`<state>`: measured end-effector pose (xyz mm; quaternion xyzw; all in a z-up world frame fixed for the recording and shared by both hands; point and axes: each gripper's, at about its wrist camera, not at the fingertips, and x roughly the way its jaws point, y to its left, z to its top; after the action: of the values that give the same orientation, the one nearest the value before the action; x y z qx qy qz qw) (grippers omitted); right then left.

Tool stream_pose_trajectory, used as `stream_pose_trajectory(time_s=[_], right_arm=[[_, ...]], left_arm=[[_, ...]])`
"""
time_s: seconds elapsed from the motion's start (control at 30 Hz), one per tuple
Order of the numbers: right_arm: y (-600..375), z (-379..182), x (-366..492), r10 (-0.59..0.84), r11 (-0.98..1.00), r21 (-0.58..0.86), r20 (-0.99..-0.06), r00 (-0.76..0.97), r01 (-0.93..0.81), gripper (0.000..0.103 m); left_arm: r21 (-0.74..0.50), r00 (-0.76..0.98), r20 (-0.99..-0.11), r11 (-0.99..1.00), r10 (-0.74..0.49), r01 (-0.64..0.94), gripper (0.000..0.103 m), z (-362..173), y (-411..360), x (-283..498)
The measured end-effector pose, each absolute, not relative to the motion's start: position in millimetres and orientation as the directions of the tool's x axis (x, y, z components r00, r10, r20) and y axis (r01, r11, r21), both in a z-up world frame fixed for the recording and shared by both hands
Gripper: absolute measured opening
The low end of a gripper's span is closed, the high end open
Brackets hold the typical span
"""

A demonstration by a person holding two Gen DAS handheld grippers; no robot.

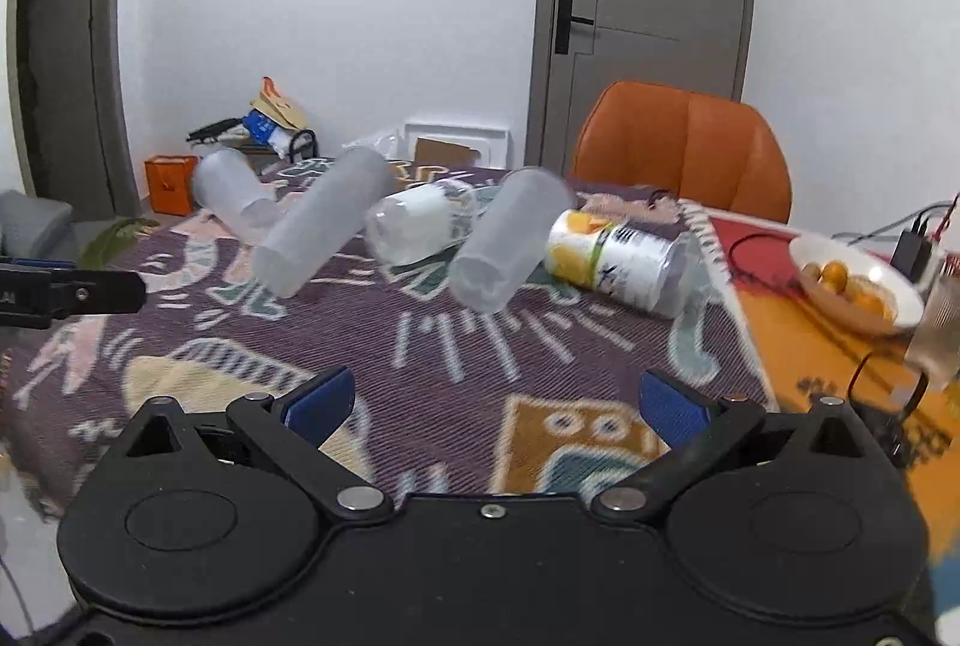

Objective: Flip cup upright
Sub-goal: 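Move the right tool to the lying vitamin C bottle and close on it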

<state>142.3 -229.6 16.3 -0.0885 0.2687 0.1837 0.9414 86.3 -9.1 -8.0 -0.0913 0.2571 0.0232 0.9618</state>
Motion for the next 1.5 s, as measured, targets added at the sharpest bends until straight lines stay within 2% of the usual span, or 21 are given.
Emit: stream_pose_trajectory(time_s=[0.17, 0.27, 0.57, 0.8, 1.07, 1.2, 1.5], right_arm=[[-231, 18, 167, 0.261, 0.898, -0.172, -0.532, 0.805, -0.405, 0.103], [-230, 19, 181, 0.251, 0.872, -0.241, -0.527, 0.812, -0.425, 0.103], [-229, 17, 236, 0.231, 0.815, -0.342, -0.55, 0.803, -0.469, 0.103], [-227, 5, 278, 0.214, 0.758, -0.424, -0.557, 0.802, -0.496, 0.103], [-220, -15, 320, 0.199, 0.669, -0.49, -0.606, 0.77, -0.558, 0.092], [-215, -25, 331, 0.207, 0.617, -0.51, -0.63, 0.749, -0.6, 0.083], [-204, -47, 360, 0.177, 0.505, -0.582, -0.652, 0.737, -0.637, 0.082]], left_arm=[[-0.13, 0.864, -0.503, 0.988, 0.007, -0.083, 0.103, -11, -22, 108], [-0.092, 0.864, -0.501, 0.989, 0.053, -0.114, 0.103, -14, -31, 120], [-0.083, 0.848, -0.53, 0.992, 0.033, -0.091, 0.103, -21, -44, 162], [-0.124, 0.83, -0.558, 0.988, 0.004, -0.088, 0.103, -29, -46, 191], [-0.144, 0.822, -0.57, 0.984, 0.006, -0.107, 0.103, -38, -52, 222], [-0.163, 0.814, -0.58, 0.977, 0.02, -0.14, 0.102, -43, -47, 237], [-0.205, 0.809, -0.588, 0.965, 0.011, -0.162, 0.102, -52, -43, 257]])
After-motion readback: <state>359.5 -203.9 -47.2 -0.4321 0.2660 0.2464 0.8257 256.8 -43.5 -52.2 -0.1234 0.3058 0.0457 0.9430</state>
